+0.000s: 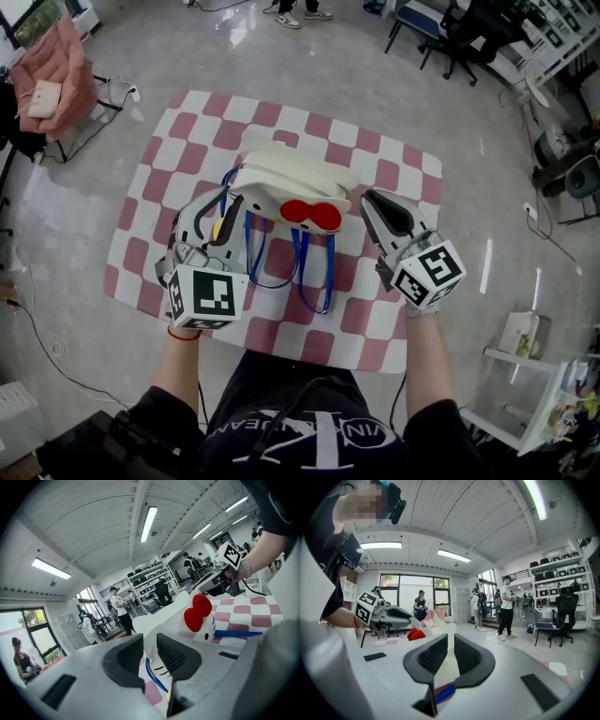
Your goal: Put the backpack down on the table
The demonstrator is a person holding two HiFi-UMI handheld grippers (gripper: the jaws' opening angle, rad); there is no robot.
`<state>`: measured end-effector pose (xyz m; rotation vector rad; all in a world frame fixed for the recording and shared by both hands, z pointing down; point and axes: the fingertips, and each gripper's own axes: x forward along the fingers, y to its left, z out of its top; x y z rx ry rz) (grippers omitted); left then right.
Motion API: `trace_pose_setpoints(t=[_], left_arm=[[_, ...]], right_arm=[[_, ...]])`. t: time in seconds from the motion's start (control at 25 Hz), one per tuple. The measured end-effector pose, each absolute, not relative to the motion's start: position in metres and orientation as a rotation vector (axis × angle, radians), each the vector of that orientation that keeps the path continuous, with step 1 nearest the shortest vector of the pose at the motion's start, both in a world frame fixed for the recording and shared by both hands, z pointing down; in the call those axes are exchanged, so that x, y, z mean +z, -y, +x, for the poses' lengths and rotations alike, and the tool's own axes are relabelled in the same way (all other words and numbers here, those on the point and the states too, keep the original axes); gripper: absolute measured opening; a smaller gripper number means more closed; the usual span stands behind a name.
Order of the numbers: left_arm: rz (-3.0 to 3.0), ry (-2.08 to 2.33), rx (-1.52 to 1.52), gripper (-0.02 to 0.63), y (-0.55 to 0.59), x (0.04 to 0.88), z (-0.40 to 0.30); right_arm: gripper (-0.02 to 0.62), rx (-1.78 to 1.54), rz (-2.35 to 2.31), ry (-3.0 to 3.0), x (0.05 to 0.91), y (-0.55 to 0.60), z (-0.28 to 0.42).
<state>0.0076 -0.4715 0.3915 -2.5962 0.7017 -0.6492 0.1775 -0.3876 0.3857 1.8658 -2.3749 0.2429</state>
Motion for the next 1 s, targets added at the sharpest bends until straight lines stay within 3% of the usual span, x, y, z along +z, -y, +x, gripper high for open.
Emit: trace_pose_setpoints(t=[0.48, 0.76, 1.0], left_arm=[[-2.576, -0.764, -0.496, 0.072, 0.43, 0.378, 0.008], [-2.635, -0.633, -0.524, 0.011, 0.383, 0.386, 0.024], [-2.707, -0.652, -0.507, 0.006, 0.341, 0.382, 0.019]], right_arm=[[0.002, 0.266, 1.776, 2.43, 0.393, 0.351, 0.139], [0.0, 0.277, 1.752, 2.431, 0.394, 0.328, 0.121], [0.0, 0.304, 1.724, 2.464, 0.391, 0.297, 0.106]])
